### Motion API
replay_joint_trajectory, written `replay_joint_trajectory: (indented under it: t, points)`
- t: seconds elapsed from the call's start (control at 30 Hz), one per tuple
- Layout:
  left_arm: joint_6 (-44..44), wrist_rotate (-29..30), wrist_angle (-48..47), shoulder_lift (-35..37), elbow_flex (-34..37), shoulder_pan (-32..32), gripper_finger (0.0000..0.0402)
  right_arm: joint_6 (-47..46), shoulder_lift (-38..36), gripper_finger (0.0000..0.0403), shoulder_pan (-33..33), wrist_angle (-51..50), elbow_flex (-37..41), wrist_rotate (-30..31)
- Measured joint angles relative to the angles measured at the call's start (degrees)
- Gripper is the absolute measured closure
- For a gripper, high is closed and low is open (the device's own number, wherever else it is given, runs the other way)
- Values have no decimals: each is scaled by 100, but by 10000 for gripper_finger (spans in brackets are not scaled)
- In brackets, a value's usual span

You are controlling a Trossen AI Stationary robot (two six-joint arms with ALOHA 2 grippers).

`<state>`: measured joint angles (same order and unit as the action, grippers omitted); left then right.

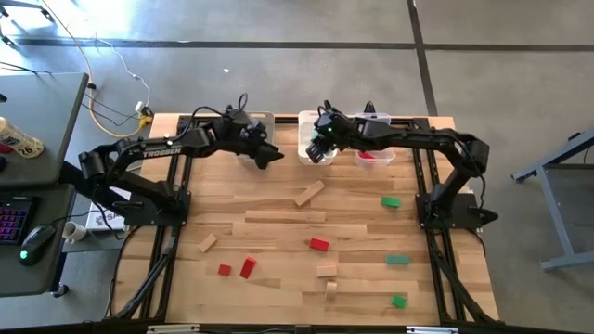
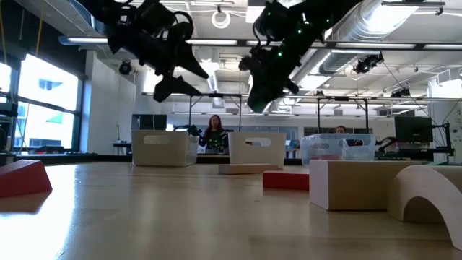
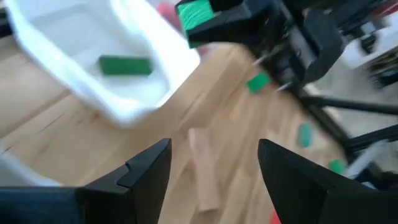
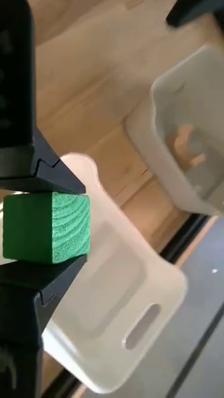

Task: Sort & place blocks by color
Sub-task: Put the green block into the white bin

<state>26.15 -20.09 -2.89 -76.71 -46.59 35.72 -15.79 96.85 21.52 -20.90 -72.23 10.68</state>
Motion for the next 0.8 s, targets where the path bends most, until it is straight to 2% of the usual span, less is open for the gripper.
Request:
replay_joint_trajectory:
  t: [0.17, 0.33, 0.8]
  points:
    - [-215, 457, -568, 4, 0, -169, 174, -231, 265, 293, 67, -107, 0, -175]
    - [-303, 621, -1006, 8, 0, -382, 174, -272, 503, 293, 100, -254, 0, -210]
    - [-390, 1260, -1976, 18, 0, -1013, 174, -370, 934, 292, 175, -501, 0, 87]
